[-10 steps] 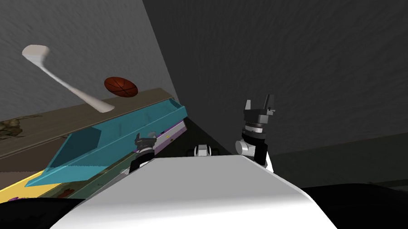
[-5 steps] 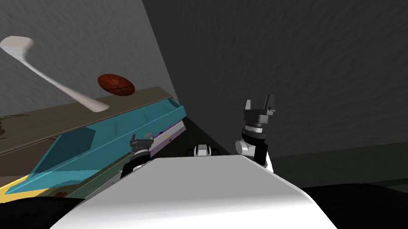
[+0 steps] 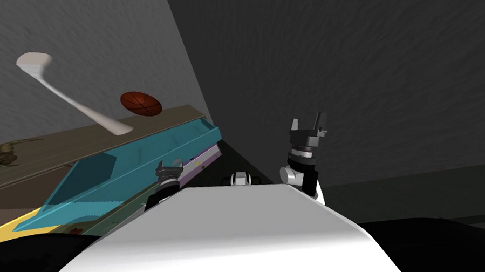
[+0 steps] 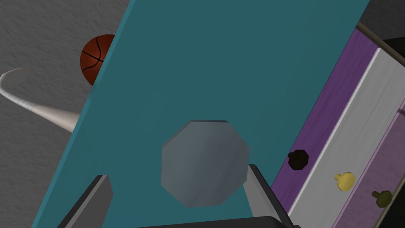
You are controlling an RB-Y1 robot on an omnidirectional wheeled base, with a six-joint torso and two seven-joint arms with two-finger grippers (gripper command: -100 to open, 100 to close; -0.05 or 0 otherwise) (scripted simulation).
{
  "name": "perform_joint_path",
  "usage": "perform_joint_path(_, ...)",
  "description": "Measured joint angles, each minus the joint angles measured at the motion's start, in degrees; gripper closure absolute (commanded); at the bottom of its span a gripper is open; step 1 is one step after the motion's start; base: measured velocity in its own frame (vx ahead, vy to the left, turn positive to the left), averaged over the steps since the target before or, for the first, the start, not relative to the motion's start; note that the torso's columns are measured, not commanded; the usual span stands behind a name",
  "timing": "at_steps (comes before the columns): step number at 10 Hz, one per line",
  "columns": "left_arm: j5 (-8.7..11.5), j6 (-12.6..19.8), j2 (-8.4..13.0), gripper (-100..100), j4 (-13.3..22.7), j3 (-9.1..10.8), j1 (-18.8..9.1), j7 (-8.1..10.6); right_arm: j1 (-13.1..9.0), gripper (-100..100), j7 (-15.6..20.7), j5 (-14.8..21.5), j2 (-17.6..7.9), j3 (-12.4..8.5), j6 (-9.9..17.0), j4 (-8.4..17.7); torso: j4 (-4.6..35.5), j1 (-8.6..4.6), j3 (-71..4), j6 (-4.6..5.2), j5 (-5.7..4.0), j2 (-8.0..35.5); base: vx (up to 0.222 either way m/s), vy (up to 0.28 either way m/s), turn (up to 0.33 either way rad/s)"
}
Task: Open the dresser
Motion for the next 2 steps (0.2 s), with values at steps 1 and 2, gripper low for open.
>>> perform_joint_path(1, -0.01, 0.08, -0.05, 0, 0.14, -0.03, 0.05, -0.02, 0.00, 0, 0.00, 0.00, 0.00, 0.00, 0.00, 0.00, -0.05, 0.08, -0.01, 0.00, 0.08, -0.06, 0.000, 0.000, 0.000)
perform_joint_path(2, -0.01, 0.14, -0.09, 0, 0.24, -0.05, 0.09, -0.03, 0.00, 0, 0.00, 0.00, 0.00, 0.00, 0.00, 0.00, -0.08, 0.13, -0.01, 0.00, 0.15, -0.11, 0.000, 0.000, 0.000)
